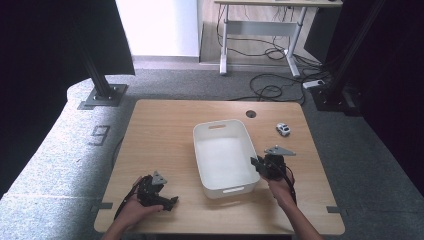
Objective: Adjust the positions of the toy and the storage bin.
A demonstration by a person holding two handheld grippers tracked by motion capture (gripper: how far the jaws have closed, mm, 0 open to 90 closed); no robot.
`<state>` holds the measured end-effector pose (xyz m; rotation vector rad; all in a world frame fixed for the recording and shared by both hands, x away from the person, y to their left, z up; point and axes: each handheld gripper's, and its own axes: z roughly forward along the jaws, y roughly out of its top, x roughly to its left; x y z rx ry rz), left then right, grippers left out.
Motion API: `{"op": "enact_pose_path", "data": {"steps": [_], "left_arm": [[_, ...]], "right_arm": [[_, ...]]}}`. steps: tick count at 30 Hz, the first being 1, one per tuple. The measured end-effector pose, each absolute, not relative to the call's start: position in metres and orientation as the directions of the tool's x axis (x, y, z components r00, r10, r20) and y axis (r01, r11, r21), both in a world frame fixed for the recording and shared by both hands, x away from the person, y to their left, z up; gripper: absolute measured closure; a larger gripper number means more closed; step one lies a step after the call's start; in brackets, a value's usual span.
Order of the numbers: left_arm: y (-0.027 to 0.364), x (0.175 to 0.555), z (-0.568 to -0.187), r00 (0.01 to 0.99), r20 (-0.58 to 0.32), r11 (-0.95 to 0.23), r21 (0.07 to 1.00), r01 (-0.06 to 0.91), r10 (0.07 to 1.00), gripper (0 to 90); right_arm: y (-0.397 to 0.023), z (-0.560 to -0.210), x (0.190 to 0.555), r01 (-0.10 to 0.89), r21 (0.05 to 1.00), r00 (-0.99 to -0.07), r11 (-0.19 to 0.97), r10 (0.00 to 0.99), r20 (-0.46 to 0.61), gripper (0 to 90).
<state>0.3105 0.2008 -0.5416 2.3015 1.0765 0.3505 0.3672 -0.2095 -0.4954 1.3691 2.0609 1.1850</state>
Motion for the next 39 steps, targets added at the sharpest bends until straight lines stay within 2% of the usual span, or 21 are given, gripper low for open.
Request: {"op": "enact_pose_path", "data": {"steps": [39], "left_arm": [[0.201,0.310,-0.542,0.642,-0.004,-0.515,0.594,0.618,0.767,0.1]], "right_arm": [[-0.199,-0.496,0.380,0.553,0.819,-0.441,0.154,0.888,0.131,75.1]]}}
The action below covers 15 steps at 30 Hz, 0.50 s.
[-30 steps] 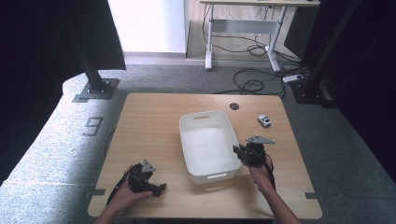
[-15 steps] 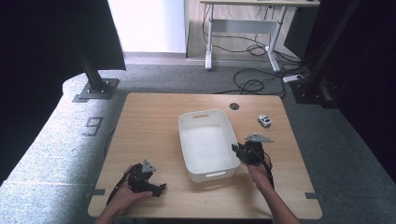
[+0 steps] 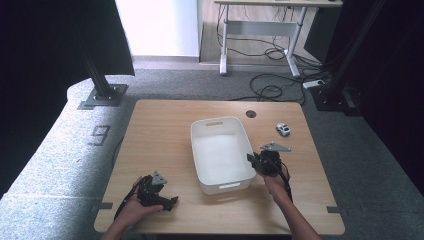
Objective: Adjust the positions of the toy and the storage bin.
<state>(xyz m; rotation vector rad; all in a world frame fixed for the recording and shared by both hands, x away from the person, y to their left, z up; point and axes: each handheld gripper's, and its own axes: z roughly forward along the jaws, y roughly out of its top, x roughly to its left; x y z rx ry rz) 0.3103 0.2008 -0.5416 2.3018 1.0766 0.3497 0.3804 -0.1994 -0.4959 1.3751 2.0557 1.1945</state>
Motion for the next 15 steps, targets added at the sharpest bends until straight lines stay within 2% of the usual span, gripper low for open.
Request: {"op": "enact_pose_path", "data": {"steps": [2,3,4,5,7,8,9,10,15], "left_arm": [[0.201,0.310,-0.542,0.642,-0.004,-0.515,0.594,0.618,0.767,0.1],[0.201,0.310,-0.542,0.642,-0.004,-0.515,0.594,0.618,0.767,0.1],[0.201,0.310,-0.542,0.643,-0.004,-0.515,0.595,0.617,0.766,0.1],[0.201,0.310,-0.542,0.643,-0.004,-0.515,0.595,0.617,0.766,0.1],[0.201,0.310,-0.542,0.644,-0.004,-0.515,0.595,0.617,0.765,0.1],[0.201,0.311,-0.542,0.645,-0.004,-0.516,0.595,0.616,0.764,0.0],[0.201,0.311,-0.542,0.645,-0.004,-0.516,0.595,0.616,0.764,0.0],[0.201,0.311,-0.542,0.645,-0.004,-0.516,0.595,0.616,0.764,0.0],[0.201,0.311,-0.542,0.645,-0.004,-0.516,0.596,0.616,0.765,0.0]], "right_arm": [[-0.200,-0.496,0.381,0.553,0.819,-0.442,0.152,0.887,0.133,74.0],[-0.200,-0.496,0.381,0.552,0.820,-0.443,0.153,0.887,0.133,69.5],[-0.203,-0.496,0.381,0.537,0.830,-0.455,0.152,0.881,0.133,54.6],[-0.203,-0.496,0.381,0.537,0.830,-0.455,0.152,0.881,0.133,54.6],[-0.207,-0.494,0.381,0.544,0.829,-0.473,0.128,0.863,0.178,47.6],[-0.210,-0.492,0.379,0.527,0.841,-0.477,0.122,0.862,0.174,41.2],[-0.210,-0.492,0.379,0.527,0.841,-0.477,0.122,0.862,0.174,41.2],[-0.214,-0.488,0.377,0.510,0.853,-0.480,0.106,0.859,0.180,36.3],[-0.224,-0.480,0.375,0.481,0.872,-0.473,0.091,0.864,0.171,32.6]]}}
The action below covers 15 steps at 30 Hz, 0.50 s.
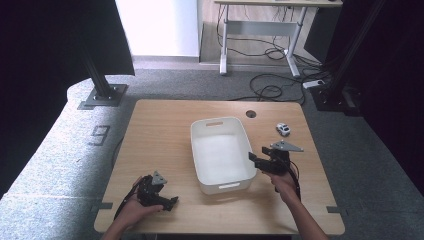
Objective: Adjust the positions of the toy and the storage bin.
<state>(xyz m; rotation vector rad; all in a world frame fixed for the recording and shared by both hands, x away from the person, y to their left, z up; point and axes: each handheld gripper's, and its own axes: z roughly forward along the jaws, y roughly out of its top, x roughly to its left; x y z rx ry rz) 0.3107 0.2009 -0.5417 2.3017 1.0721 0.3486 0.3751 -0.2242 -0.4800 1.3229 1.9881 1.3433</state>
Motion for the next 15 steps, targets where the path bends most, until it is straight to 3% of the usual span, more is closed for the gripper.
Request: {"op": "enact_pose_path", "data": {"steps": [15], "left_arm": [[0.201,0.311,-0.542,0.644,-0.004,-0.516,0.595,0.616,0.765,0.0]], "right_arm": [[-0.269,-0.481,0.390,0.507,0.854,-0.398,0.117,0.911,0.112,32.8]]}}
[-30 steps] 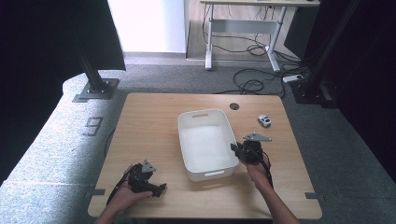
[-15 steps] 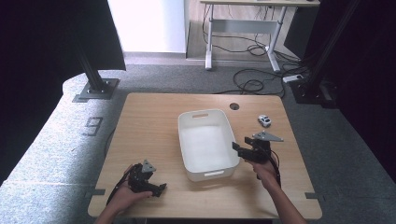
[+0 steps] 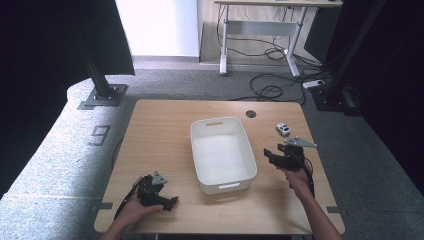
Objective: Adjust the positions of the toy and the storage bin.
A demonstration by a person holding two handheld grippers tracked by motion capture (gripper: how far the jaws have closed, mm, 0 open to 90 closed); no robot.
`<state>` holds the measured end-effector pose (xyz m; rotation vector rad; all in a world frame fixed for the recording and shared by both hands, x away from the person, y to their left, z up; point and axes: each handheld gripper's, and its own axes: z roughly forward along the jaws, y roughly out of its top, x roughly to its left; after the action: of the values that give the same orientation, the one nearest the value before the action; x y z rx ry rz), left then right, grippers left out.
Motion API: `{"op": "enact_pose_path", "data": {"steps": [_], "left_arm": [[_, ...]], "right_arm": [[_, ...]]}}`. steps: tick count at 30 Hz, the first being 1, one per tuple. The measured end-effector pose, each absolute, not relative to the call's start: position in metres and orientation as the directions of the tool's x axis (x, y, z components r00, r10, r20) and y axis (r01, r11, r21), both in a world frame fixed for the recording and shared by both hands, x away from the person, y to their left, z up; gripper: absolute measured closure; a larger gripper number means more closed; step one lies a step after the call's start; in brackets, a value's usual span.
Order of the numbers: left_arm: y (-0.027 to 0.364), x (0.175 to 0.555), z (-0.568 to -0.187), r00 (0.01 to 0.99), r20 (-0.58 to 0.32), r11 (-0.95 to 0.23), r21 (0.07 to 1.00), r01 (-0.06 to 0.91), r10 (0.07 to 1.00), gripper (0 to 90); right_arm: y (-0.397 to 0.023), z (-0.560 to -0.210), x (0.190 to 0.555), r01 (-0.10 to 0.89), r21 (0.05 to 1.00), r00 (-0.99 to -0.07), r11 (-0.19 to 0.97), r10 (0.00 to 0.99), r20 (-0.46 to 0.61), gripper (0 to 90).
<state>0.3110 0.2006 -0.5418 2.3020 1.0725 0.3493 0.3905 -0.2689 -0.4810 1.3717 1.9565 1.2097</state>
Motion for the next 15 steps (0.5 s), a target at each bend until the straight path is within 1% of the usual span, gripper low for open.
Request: {"op": "enact_pose_path", "data": {"steps": [9,15], "left_arm": [[0.201,0.311,-0.542,0.644,-0.004,-0.515,0.598,0.615,0.765,0.0],[0.200,0.311,-0.542,0.645,-0.004,-0.515,0.599,0.613,0.764,0.0]], "right_arm": [[-0.281,-0.486,0.403,0.503,0.849,-0.398,0.161,0.915,0.063,33.1],[-0.287,-0.493,0.410,0.529,0.832,-0.387,0.166,0.920,0.062,33.1]]}}
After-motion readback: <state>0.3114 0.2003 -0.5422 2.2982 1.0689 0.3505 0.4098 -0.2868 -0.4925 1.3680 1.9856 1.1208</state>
